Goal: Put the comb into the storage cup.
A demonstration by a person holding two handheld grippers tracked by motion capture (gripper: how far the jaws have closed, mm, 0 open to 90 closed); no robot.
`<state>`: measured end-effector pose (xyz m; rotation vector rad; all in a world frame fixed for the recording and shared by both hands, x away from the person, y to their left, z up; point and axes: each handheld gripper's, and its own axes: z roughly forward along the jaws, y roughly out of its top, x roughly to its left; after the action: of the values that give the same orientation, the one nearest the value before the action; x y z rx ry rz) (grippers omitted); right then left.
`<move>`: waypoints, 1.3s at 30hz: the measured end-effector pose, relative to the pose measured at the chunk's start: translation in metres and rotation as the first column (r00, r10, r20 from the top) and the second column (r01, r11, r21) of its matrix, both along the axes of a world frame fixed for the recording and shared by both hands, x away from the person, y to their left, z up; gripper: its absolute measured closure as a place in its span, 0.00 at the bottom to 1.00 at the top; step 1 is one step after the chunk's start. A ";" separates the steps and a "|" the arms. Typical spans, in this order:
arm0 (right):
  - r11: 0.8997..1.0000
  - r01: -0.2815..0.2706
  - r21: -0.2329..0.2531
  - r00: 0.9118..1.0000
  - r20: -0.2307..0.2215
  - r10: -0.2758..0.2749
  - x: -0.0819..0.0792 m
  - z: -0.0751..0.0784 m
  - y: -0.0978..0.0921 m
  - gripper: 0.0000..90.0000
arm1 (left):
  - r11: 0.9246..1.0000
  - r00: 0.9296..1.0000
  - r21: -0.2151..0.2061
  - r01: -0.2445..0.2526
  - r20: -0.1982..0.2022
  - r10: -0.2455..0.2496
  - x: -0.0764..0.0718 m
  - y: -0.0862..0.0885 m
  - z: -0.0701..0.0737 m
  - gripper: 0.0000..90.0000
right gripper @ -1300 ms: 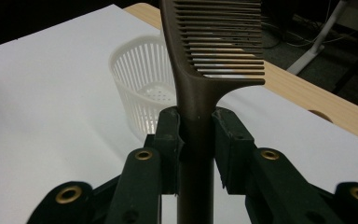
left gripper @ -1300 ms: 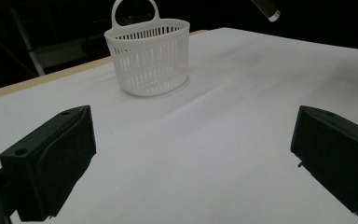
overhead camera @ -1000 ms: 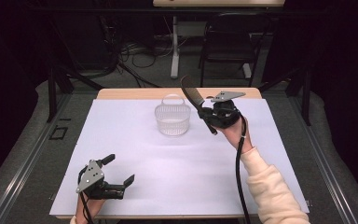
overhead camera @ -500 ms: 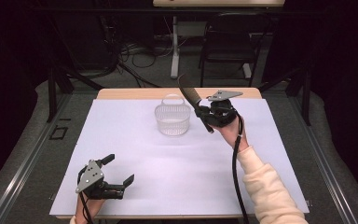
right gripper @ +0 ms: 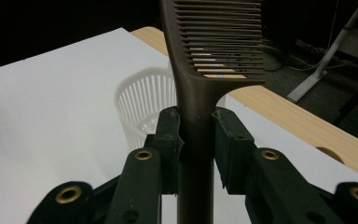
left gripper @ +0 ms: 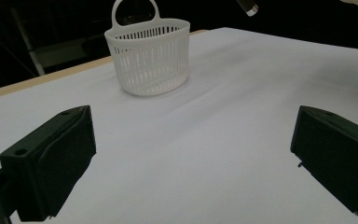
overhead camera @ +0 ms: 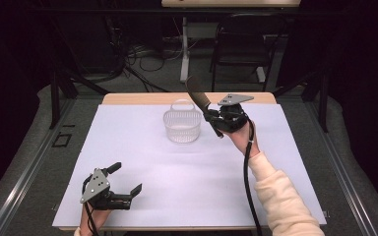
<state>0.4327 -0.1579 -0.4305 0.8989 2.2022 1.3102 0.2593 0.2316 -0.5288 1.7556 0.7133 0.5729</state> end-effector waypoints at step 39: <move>0.999 -0.029 0.020 0.997 0.074 0.027 0.015 0.009 0.018 0.81 | 1.000 1.000 -0.001 -0.001 0.006 0.001 -0.001 0.001 0.001 0.00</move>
<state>0.4480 -0.1400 -0.4217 0.8169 2.1553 1.3604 0.2586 0.2322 -0.5281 1.7517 0.7104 0.5784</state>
